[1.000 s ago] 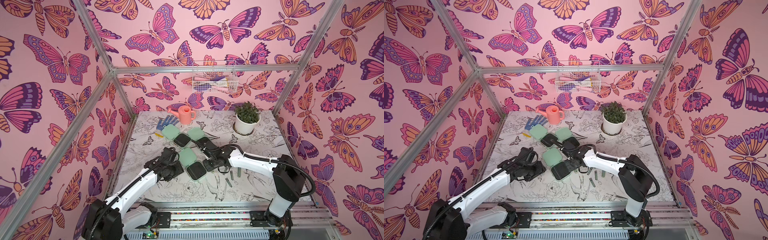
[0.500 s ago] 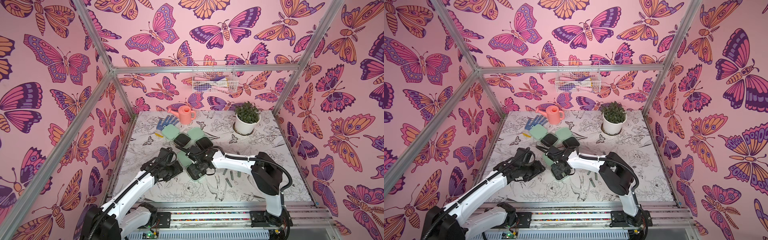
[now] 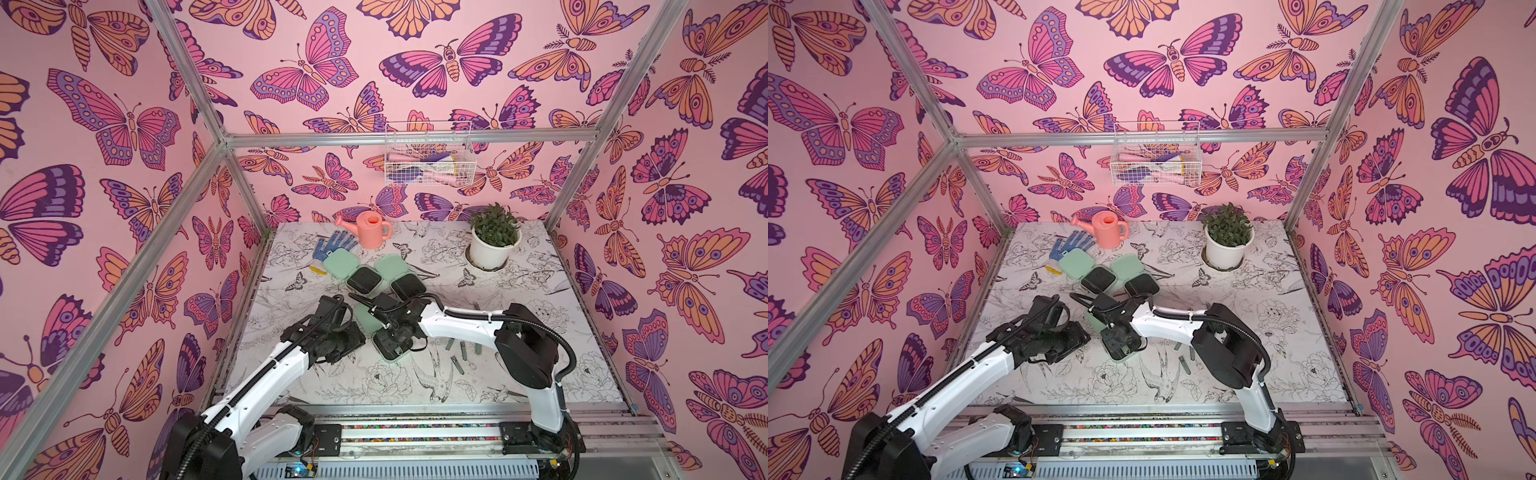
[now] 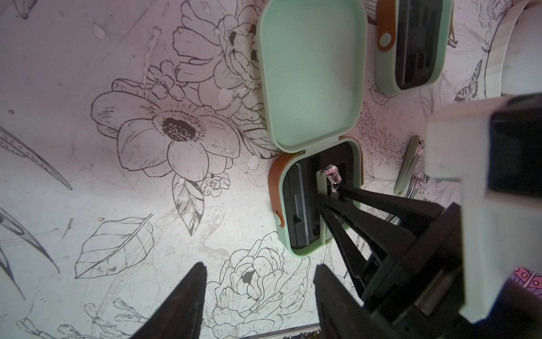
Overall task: Organize nail clipper sets
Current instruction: Place the nail clipper in the storage box.
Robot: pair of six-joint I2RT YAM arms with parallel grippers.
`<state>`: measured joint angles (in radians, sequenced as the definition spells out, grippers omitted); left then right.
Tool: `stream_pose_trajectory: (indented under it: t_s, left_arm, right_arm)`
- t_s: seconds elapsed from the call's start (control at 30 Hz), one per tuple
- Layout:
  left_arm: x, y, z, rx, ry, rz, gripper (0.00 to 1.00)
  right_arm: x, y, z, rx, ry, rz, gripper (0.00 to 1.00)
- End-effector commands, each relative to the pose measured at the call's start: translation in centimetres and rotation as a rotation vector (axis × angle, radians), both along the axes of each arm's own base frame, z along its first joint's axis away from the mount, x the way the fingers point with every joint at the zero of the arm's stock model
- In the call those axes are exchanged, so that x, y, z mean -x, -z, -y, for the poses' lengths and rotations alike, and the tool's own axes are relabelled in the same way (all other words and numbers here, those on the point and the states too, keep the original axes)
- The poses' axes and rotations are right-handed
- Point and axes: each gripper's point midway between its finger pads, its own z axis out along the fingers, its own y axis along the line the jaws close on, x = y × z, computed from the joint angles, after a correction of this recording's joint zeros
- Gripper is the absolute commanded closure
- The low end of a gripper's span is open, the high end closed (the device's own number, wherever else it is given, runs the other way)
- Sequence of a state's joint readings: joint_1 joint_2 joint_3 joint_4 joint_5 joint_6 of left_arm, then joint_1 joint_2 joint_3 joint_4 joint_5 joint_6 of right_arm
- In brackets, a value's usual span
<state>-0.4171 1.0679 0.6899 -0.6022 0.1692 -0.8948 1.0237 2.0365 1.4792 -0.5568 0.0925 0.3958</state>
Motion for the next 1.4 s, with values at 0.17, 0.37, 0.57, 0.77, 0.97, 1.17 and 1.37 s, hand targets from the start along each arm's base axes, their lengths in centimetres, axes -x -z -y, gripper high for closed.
stream_pose_trajectory:
  t_s: [0.17,0.37,0.57,0.77,0.97,1.17,1.37]
  left_arm:
    - [1.4,1.3,-1.7,-0.052,-0.049,-0.065,0.4]
    - [1.6,1.5,-2.5,-0.057,-0.072,-0.078,0.4]
    - [1.6,1.5,-2.5,-0.051,-0.073,-0.078,0.4]
    - [1.7,1.6,-2.6,-0.05,-0.073,-0.08,0.4]
    - [1.9,1.9,-2.6,-0.052,-0.07,-0.087,0.4]
    - [2.3,2.4,-2.6,-0.051,-0.066,-0.106,0.4]
    - [2.6,2.6,-2.7,-0.05,-0.064,-0.105,0.4]
  right_arm:
    - [-0.4,0.9,-0.7,0.003,0.009,0.005,0.99]
    - [-0.5,1.2,-0.8,0.008,0.011,0.004,1.0]
    - [-0.6,1.6,-0.9,0.007,0.024,0.002,1.0]
    - [-0.9,1.5,-1.1,0.0,0.043,0.005,1.0]
    - [-0.9,1.2,-1.1,-0.004,0.07,0.0,1.0]
    - [-0.8,0.7,-1.3,-0.008,0.078,-0.018,1.0]
    - [-0.7,-0.4,-1.2,-0.018,0.079,-0.014,1.0]
